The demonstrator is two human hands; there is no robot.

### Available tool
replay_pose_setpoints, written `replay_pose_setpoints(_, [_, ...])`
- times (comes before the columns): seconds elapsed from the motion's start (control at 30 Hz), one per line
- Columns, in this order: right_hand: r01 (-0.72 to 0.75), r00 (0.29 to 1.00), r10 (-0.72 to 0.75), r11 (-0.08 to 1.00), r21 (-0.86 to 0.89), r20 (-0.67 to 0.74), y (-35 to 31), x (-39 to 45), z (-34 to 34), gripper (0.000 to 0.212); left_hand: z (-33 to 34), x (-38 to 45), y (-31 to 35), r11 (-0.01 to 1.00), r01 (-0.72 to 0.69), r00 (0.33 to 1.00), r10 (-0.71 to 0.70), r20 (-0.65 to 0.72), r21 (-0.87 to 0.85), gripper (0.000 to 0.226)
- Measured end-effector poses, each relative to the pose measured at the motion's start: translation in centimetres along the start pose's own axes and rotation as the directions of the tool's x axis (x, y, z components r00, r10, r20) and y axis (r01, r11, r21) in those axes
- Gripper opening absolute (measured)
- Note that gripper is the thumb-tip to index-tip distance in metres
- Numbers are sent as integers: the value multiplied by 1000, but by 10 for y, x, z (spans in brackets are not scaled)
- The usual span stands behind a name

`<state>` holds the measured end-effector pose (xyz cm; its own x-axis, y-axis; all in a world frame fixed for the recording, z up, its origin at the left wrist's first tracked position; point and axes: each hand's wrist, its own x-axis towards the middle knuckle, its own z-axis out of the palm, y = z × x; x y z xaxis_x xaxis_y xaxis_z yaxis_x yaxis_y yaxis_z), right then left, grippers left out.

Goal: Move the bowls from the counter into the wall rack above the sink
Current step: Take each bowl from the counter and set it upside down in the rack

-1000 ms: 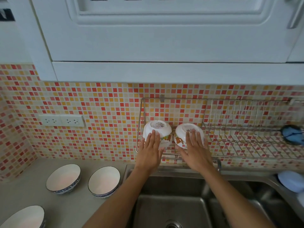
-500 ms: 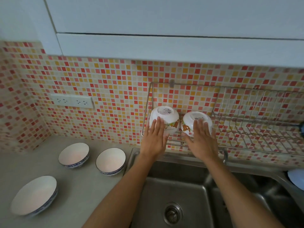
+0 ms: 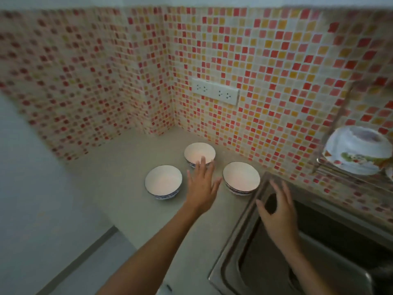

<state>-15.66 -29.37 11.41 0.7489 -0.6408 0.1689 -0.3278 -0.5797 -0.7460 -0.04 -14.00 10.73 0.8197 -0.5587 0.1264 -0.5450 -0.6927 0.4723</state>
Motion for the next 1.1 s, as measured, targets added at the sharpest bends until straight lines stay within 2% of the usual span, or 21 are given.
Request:
replay_pose_setpoints(0.13, [-68, 969, 54, 996, 53, 240, -34, 20, 89, 66, -24, 16, -91, 980, 187, 980, -190, -53, -61, 55])
replay_pose_setpoints(0.23, [-171, 919, 133, 983, 71, 372, -59, 33, 151, 66, -34, 27, -158, 926, 367, 926, -372, -57, -85, 55])
replay_pose_setpoints(0.3, [-265, 867, 210, 962, 63, 451, -72, 40, 187, 67, -35, 31, -194, 874, 462, 884, -468, -4, -149, 58])
replay_pose_setpoints(0.4, [-379, 791, 301, 924, 42, 533, -85, 49, 232, 74, -28, 35, -231, 828, 516, 856, -509, 91, -222, 59])
replay_pose_setpoints(0.5, [-456, 756, 373, 889, 25, 537, -89, 57, 269, 79, -19, 41, -251, 813, 527, 850, -505, 149, -250, 58])
replay_pose_setpoints(0.6, [-592, 708, 451, 798, 109, 544, -88, 61, 296, 66, -13, 48, -256, 764, 556, 831, -527, 179, -328, 58])
replay_pose_setpoints(0.7, [-728, 644, 511, 638, 251, 570, -88, 60, 310, 46, -6, 50, -256, 736, 553, 829, -533, 169, -390, 47])
replay_pose_setpoints(0.87, [-729, 663, 504, 603, 324, 554, -85, 50, 301, 41, -3, 42, -249, 686, 541, 820, -559, 124, -487, 28])
replay_pose_setpoints(1.0, [-755, 646, 512, 541, 371, 567, -73, 32, 266, 38, -6, 31, -228, 573, 590, 794, -542, 277, -569, 27])
replay_pose_setpoints(1.1, [-753, 654, 513, 517, 408, 556, -61, 11, 233, 38, -2, 21, -199, 433, 643, 755, -499, 426, -632, 26])
